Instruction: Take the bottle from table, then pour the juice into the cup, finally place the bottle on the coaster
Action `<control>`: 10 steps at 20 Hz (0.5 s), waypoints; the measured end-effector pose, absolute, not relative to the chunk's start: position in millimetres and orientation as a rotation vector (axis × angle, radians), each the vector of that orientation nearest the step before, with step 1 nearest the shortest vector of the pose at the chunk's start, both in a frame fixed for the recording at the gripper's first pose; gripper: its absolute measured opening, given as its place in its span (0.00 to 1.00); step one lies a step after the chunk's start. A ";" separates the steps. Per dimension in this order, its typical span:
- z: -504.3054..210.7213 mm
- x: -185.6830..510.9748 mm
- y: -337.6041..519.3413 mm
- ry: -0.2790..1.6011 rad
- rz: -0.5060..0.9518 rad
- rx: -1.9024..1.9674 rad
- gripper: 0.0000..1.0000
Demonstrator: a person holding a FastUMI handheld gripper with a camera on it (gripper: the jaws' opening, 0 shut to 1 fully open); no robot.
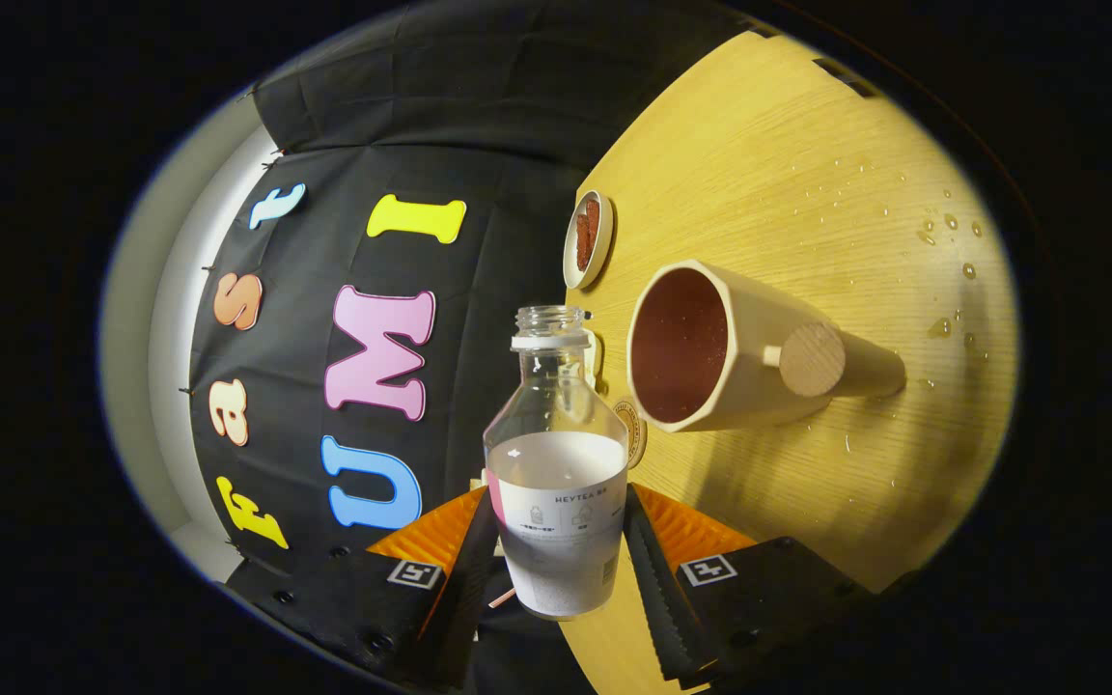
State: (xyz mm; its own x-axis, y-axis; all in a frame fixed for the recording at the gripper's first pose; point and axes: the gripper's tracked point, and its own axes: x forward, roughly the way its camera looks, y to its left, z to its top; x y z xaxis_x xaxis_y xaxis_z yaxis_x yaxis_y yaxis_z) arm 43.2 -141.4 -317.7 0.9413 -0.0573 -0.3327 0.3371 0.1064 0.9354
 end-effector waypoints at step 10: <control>-314.3 49.0 -124.2 0.211 -0.284 1.551 0.74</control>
State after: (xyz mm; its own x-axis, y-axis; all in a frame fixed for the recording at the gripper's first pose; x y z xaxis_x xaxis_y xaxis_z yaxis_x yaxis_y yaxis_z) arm 49.0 -124.2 -314.3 0.9496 -0.0470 -0.3100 0.3102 -0.0023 0.9507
